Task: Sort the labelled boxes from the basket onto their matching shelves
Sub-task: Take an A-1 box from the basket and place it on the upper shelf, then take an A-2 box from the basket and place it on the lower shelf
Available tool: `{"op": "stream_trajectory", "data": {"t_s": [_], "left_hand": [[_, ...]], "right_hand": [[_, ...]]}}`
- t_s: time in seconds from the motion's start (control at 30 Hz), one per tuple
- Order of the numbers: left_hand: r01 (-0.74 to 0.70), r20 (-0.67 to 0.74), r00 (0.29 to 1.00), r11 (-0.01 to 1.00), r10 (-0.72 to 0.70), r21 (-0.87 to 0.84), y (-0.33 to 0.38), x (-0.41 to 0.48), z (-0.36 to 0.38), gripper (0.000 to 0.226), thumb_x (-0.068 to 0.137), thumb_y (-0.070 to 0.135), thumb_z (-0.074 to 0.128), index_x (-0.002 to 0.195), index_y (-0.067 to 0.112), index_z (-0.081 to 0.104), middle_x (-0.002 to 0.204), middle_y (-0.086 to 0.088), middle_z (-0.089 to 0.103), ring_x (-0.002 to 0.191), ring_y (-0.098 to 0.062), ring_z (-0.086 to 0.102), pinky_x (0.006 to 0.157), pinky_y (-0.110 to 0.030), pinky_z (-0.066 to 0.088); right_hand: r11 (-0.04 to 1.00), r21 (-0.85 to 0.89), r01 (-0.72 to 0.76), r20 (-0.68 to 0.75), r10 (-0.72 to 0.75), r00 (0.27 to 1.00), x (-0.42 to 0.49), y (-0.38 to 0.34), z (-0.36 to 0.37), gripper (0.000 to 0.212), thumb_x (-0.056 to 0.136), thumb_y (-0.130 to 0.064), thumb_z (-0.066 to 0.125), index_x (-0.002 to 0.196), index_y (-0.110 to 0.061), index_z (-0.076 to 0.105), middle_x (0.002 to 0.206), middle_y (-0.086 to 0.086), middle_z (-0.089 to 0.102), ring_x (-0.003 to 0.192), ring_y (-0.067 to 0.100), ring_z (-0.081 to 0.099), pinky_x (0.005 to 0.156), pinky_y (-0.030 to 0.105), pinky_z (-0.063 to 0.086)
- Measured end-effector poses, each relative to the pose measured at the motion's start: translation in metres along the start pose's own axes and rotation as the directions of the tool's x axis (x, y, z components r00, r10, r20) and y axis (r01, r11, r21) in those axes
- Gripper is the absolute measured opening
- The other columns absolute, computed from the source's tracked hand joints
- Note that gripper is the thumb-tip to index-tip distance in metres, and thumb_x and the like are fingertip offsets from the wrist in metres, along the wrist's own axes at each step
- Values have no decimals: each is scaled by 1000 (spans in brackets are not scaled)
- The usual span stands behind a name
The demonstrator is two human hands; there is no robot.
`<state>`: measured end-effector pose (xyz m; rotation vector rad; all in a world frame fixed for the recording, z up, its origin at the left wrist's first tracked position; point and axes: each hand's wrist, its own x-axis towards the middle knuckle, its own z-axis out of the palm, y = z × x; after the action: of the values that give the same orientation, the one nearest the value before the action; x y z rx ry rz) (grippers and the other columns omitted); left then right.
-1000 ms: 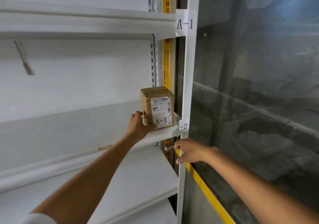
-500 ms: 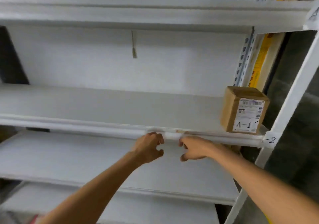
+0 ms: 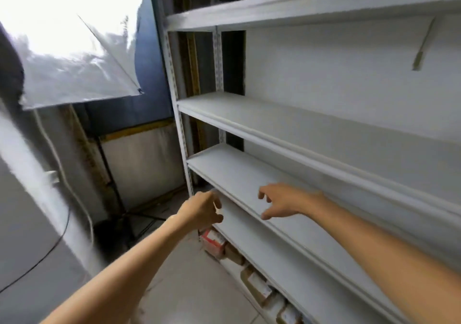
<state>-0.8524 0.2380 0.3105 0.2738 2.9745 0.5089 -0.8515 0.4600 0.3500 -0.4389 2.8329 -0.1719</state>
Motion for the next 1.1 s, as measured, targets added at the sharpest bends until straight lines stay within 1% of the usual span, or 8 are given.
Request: {"op": "stream_trajectory", "data": {"t_s": [0.2,0.4,0.5,0.6,0.77,0.87,0.97,1.1], "left_hand": [[341,-68,935,935,-348,-95,-112,-75,-30,30,78,36,72,104,23,64,105,1,67,94,-18,63,82,-32,54],[590,-134,760,761,-636,-269,-172,-187,-28,26,79,27,70,102,15,66,102,-2,70,93,-19,65,82,-33,54],[725,-135,603,611,-786,-319,-183,-258,-13,30,79,29,70,106,16,66,103,-1,69,97,-20,64,85,-32,52],[796,-143,457,475,-878,-374,-182,-336,8,30,81,29,69,107,15,65,105,-2,65,98,-21,62,88,-37,52],[896,-91,175,197,-980,-397,-155,-459,52,32,83,32,68,109,15,58,100,-3,64,88,-20,60,78,-36,53],[908,-56,7,29,-998,-417,-136,-523,73,32,82,41,68,107,22,58,102,0,63,87,-18,62,75,-36,54],[882,-42,-146,-111,-988,-457,-117,-579,87,32,84,34,69,111,20,58,106,1,62,93,-19,61,80,-36,55],[811,-52,-351,-275,-935,-516,-101,-675,107,28,80,31,72,102,21,59,103,0,66,91,-18,60,78,-34,53]], "right_hand": [[940,-60,335,141,-325,935,56,-125,5,59,85,-36,69,135,-16,45,130,5,51,114,23,52,92,34,47],[740,-159,653,235,-614,753,78,-242,32,47,83,-35,71,121,-13,54,116,8,59,97,23,57,82,36,53],[569,-185,801,330,-732,597,68,-304,52,50,82,-34,70,122,-10,54,117,11,59,99,27,58,73,33,47],[402,-155,903,402,-809,429,39,-362,77,55,84,-36,67,130,-12,49,124,8,57,109,27,55,82,31,47],[80,-74,994,520,-848,107,-40,-441,133,47,85,-35,67,117,-2,55,112,12,60,99,29,57,80,38,46],[-63,-22,998,575,-817,-39,-90,-481,166,43,88,-35,65,115,-5,51,110,7,53,99,26,52,76,32,45],[-173,19,985,611,-777,-149,-140,-514,191,53,90,-34,63,133,-9,45,127,8,52,114,26,52,93,38,46],[-344,30,939,657,-701,-278,-232,-577,230,50,88,-31,66,129,-10,48,126,8,55,112,25,54,92,37,48]]}}
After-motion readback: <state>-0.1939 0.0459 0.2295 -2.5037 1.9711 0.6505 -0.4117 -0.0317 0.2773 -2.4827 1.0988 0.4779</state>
